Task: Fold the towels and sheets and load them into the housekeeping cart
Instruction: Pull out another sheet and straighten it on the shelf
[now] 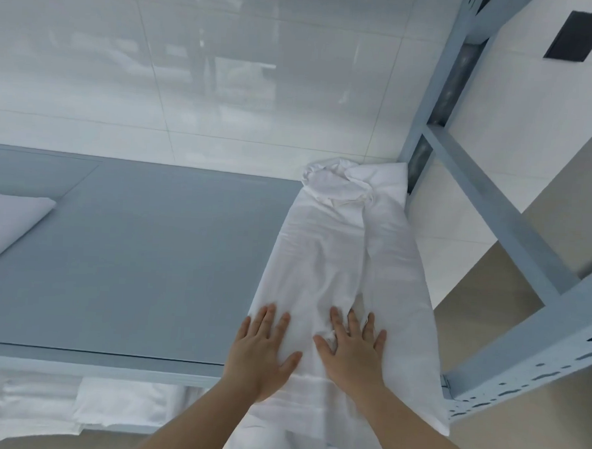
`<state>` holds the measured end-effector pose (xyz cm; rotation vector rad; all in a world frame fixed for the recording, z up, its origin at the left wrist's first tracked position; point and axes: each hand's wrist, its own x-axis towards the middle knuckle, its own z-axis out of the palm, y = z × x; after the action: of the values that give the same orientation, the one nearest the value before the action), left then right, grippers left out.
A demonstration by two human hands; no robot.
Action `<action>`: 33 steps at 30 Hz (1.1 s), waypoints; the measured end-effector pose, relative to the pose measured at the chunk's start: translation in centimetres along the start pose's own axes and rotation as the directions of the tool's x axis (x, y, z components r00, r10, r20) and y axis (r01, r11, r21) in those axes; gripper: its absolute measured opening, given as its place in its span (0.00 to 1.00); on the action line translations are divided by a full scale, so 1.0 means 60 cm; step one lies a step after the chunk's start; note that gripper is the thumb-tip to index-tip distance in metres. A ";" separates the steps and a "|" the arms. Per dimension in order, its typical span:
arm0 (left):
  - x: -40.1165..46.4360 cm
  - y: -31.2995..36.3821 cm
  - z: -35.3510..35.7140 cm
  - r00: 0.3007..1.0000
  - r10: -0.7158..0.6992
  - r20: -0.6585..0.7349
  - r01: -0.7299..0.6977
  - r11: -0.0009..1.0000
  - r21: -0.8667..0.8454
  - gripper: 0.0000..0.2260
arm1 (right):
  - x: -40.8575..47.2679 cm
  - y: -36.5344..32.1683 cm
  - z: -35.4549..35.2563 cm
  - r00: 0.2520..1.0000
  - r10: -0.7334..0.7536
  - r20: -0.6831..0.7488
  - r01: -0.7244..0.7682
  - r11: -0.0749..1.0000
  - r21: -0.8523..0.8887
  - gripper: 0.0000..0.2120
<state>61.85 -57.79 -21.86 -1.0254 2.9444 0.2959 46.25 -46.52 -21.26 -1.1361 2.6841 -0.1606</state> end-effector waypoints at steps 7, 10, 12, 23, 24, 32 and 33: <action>-0.043 -0.065 -0.011 0.999 -0.033 -0.013 0.034 0.999 0.009 0.38 | -0.012 -0.093 0.016 0.999 -0.036 0.015 0.035 0.999 0.033 0.34; -0.061 -0.115 -0.019 0.998 -0.066 -0.016 0.066 0.998 0.015 0.38 | -0.013 -0.147 0.026 0.997 -0.073 0.020 0.072 0.997 0.038 0.34; -0.074 -0.152 -0.024 0.996 -0.086 -0.015 0.086 0.996 0.015 0.38 | -0.013 -0.185 0.034 0.995 -0.098 0.028 0.097 0.995 0.037 0.34; -0.126 -0.327 -0.064 0.992 -0.116 0.051 0.114 0.992 0.048 0.37 | -0.035 -0.351 0.065 0.988 -0.143 0.056 0.143 0.990 -0.006 0.35; -0.127 -0.334 -0.066 0.992 -0.111 0.063 0.109 0.993 0.044 0.37 | -0.036 -0.355 0.064 0.989 -0.136 0.054 0.137 0.991 -0.007 0.35; -0.118 -0.339 -0.075 0.988 -0.080 0.134 0.076 0.997 0.035 0.39 | -0.041 -0.365 0.040 0.987 -0.070 0.145 0.069 0.998 0.015 0.35; -0.115 -0.339 -0.079 0.985 -0.080 0.153 0.074 0.996 0.045 0.39 | -0.041 -0.365 0.034 0.984 -0.067 0.168 0.063 0.998 0.026 0.35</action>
<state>80.04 -70.03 -20.28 -1.0563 2.7549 0.3007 63.63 -60.01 -18.76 -1.1760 2.4940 -0.0972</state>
